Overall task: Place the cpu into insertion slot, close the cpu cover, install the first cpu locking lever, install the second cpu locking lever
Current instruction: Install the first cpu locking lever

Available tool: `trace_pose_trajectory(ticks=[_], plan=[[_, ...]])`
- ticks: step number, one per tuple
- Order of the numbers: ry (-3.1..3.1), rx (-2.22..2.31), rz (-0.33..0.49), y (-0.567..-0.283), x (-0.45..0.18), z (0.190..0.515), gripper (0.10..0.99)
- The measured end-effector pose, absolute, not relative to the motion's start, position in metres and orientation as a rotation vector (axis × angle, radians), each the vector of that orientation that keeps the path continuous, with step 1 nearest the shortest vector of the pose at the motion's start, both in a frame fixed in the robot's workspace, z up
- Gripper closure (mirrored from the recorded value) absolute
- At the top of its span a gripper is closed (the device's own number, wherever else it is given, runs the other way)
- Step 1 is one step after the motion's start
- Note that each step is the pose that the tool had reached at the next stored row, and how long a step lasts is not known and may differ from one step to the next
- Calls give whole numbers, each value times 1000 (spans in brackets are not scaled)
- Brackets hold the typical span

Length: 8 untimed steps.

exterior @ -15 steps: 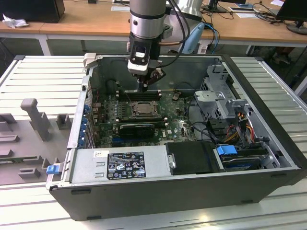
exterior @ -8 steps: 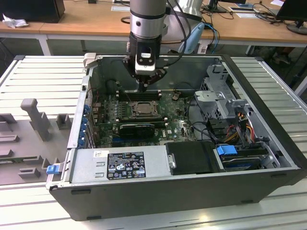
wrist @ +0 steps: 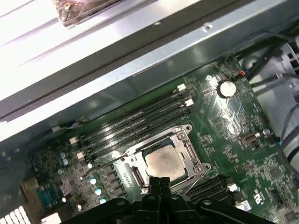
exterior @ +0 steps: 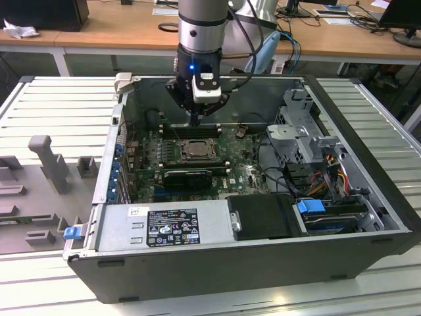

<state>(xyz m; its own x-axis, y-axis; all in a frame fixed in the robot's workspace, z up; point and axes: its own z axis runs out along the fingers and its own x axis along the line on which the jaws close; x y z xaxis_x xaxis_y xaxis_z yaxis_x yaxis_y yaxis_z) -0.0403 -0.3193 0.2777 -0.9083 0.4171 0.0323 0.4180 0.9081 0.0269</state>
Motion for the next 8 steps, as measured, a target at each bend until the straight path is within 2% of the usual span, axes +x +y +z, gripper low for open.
trace_pose_trajectory(ticks=[8], plan=[[-3094,-396,-52,-319,-47,277,980]])
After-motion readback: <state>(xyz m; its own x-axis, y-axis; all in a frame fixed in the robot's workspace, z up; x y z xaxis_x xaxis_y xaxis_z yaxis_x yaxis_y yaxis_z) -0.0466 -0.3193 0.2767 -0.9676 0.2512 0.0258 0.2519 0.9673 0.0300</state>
